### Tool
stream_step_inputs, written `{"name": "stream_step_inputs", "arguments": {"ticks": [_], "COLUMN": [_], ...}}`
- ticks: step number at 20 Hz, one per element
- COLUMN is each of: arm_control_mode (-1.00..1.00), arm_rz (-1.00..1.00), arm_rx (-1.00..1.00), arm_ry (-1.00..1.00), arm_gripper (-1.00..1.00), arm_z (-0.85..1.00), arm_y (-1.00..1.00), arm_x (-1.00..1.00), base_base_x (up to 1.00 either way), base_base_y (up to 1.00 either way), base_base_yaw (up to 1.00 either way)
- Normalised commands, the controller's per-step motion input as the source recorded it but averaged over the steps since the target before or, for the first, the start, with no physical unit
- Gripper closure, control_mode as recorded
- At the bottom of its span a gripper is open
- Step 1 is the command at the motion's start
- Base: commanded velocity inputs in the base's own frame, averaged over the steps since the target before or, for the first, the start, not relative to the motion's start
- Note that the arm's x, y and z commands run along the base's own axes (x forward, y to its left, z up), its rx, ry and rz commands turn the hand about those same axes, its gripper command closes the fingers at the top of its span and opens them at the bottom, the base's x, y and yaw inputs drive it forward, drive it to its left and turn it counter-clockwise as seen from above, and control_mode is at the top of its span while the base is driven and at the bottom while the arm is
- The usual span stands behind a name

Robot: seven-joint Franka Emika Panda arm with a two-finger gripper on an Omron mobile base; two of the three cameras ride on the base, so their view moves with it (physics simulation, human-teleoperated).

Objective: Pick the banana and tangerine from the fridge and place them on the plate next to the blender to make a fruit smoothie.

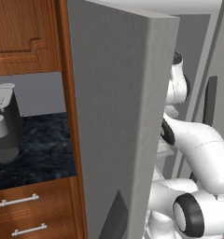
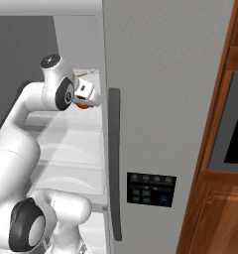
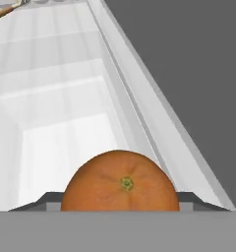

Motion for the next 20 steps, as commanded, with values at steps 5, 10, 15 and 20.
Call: {"name": "stream_step_inputs", "arguments": {"ticks": [5,10,15,20], "arm_control_mode": [-1.0,-1.0,-1.0,-1.0], "arm_rz": [0.16,0.19,0.16,0.09], "arm_rx": [0.03,0.01,-0.02,-0.06], "arm_ry": [-0.47,-0.17,0.13,0.33], "arm_gripper": [1.0,1.0,1.0,1.0], "arm_z": [0.52,0.7,0.57,-0.12], "arm_y": [0.02,0.12,0.1,0.0], "arm_x": [-1.0,-1.0,-1.0,-1.0], "base_base_x": [0.0,0.0,0.0,0.0], "base_base_y": [0.0,0.0,0.0,0.0], "base_base_yaw": [0.0,0.0,0.0,0.0]}}
